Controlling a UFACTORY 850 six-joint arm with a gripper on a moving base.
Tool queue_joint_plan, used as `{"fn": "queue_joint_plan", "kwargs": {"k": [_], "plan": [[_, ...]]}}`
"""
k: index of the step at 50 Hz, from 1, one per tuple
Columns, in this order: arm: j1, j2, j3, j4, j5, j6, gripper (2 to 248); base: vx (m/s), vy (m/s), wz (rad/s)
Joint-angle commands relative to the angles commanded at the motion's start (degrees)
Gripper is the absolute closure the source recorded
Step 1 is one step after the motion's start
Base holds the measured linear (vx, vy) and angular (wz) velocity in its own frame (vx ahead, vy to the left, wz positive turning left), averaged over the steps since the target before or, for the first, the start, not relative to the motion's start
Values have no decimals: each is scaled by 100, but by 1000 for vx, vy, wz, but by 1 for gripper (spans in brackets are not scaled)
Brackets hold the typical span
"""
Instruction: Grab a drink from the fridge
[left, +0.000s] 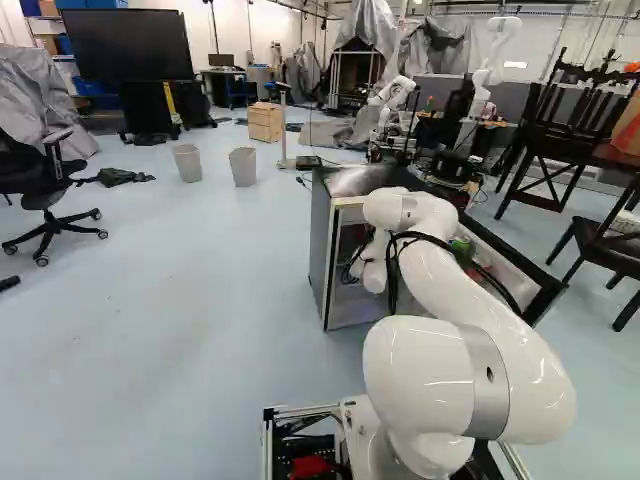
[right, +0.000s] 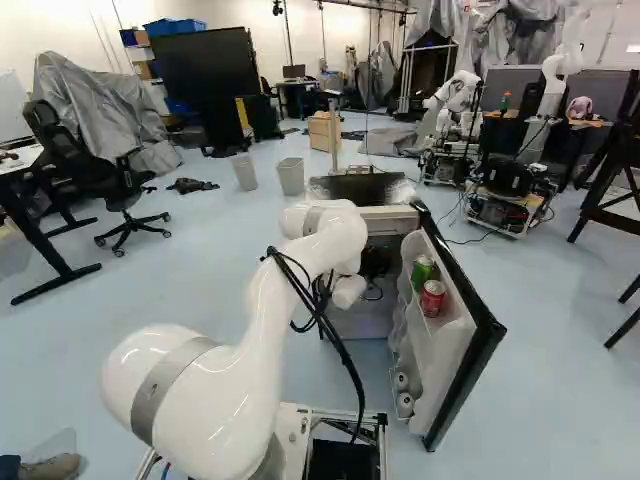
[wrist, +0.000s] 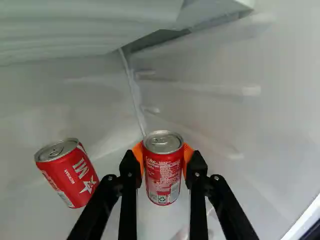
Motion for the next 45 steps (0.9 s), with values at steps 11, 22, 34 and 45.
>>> {"fn": "queue_joint_plan", "kwargs": {"k": [11,22,34,45], "plan": [[8,225,262,0,0,0,154,0,0,0],[21,515,610,0,0,0,154,0,0,0],[54,801,1101,0,0,0,154,0,0,0],[95,1091,1639,0,0,0,154,0,0,0]]}}
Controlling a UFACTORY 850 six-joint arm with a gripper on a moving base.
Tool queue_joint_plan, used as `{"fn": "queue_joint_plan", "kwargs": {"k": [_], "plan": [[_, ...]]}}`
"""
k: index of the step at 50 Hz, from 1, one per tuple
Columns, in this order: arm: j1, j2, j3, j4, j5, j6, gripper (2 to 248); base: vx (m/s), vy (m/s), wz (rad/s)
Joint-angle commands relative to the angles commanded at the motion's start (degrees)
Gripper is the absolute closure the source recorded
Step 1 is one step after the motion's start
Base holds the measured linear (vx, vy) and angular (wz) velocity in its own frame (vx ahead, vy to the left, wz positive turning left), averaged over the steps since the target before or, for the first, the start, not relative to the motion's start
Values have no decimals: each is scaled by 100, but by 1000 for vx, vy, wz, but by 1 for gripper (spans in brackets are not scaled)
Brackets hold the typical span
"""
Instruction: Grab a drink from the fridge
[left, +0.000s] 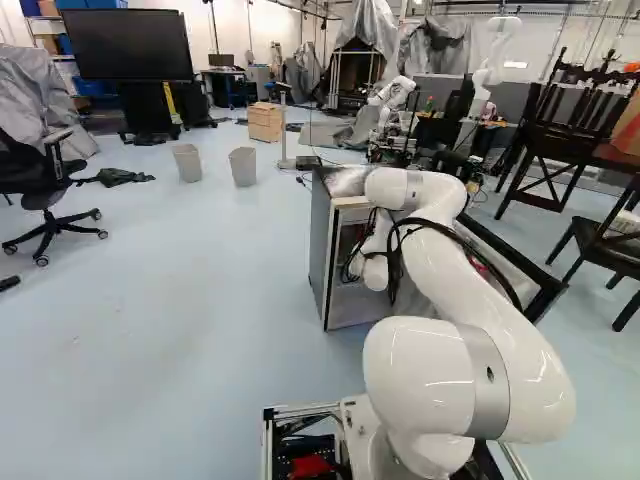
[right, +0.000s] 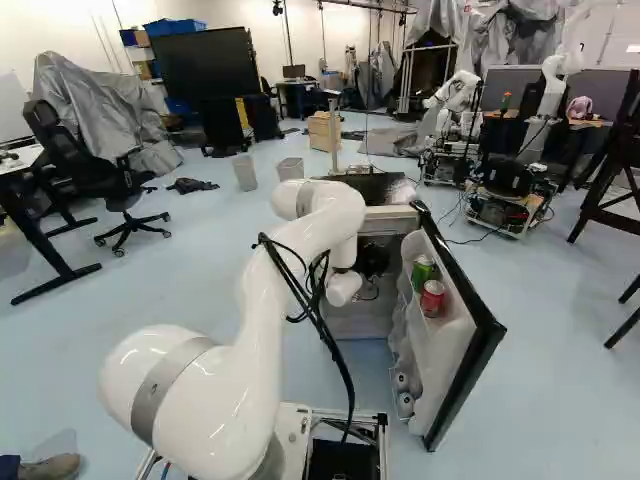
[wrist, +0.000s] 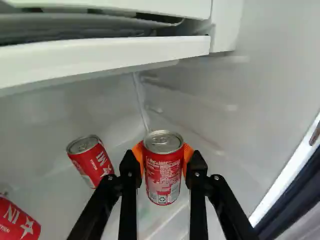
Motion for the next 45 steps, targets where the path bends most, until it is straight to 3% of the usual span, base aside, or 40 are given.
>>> {"fn": "queue_joint_plan", "kwargs": {"k": [23,45], "plan": [[97,548,1047,-29,0,0,154,0,0,0],[209,998,1938,-408,0,0,154,0,0,0]]}}
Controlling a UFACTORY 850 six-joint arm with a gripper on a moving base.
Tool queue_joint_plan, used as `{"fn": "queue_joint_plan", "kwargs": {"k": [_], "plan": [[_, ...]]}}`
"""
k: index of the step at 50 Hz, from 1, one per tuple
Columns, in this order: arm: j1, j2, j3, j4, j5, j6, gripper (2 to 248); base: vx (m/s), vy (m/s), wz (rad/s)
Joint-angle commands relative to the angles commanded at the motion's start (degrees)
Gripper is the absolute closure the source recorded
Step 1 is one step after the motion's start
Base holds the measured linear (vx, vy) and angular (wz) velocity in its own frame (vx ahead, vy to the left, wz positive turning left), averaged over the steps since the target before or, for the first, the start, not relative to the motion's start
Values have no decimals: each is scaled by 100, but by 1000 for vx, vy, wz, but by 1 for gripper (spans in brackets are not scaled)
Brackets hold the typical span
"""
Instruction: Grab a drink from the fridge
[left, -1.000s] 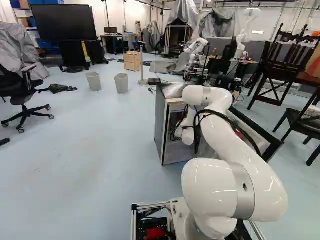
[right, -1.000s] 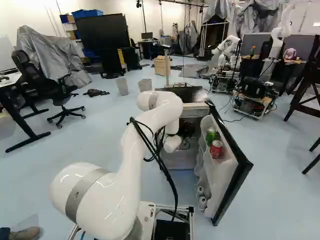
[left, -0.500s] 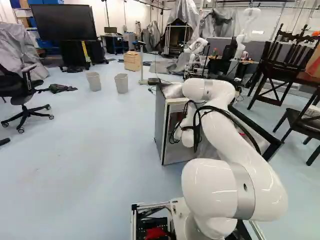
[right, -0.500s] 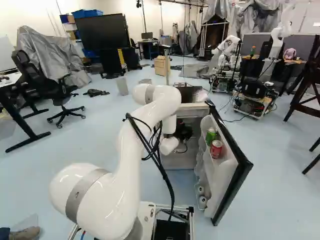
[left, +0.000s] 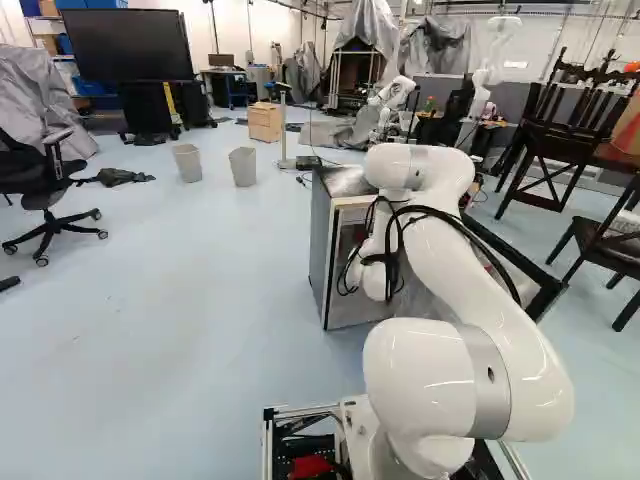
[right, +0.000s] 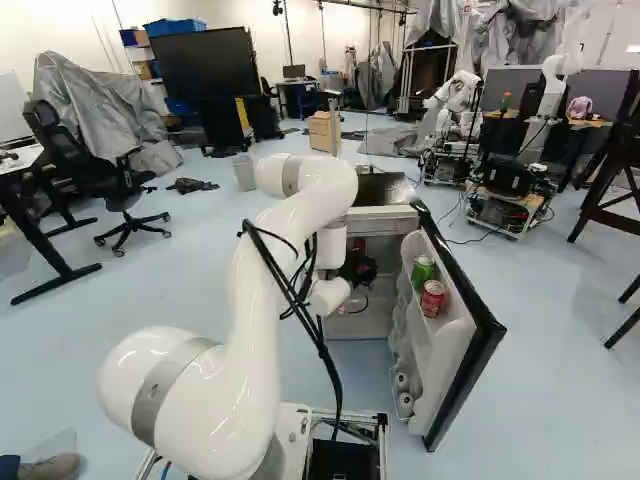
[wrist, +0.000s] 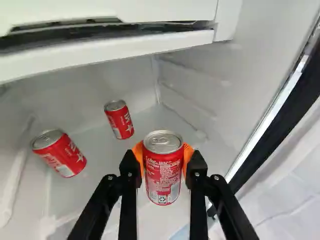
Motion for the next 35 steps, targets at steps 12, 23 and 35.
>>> {"fn": "queue_joint_plan", "kwargs": {"k": [12,23,35], "plan": [[68,228,453,-322,13,0,154,0,0,0],[135,581,954,-569,76,0,154,0,0,0],[213,1007,1508,-606,87,0,154,0,0,0]]}}
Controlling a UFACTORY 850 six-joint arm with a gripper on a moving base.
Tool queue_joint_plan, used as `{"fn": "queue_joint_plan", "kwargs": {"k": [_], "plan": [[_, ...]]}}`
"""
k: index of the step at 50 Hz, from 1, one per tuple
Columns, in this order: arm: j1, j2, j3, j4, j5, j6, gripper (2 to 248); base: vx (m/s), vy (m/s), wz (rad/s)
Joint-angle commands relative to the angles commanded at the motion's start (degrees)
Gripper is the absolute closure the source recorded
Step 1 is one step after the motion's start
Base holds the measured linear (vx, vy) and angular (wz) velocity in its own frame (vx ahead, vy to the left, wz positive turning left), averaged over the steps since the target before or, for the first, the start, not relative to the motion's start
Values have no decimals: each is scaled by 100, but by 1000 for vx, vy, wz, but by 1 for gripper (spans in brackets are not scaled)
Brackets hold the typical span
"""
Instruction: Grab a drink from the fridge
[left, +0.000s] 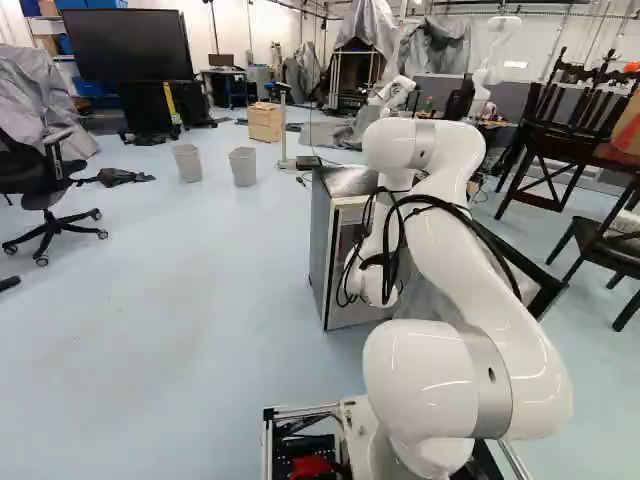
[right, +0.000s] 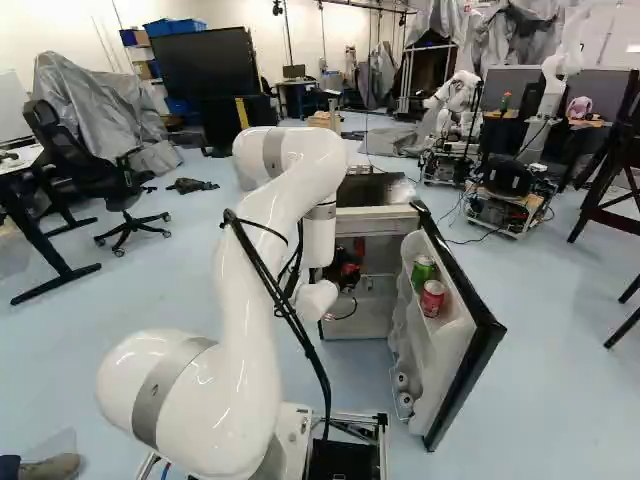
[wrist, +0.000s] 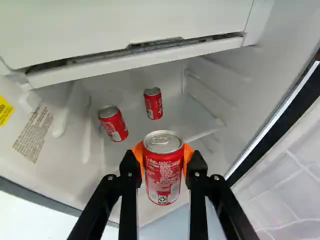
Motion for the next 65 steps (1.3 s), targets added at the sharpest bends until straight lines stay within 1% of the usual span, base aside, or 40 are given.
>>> {"fn": "queue_joint_plan", "kwargs": {"k": [13,23,57,65], "plan": [[75,442,539,0,0,0,154,0,0,0],[108,724,823,0,0,0,154,0,0,0],[113,1426,1231,0,0,0,154,0,0,0],[112,1628,1387,0,0,0,154,0,0,0]]}}
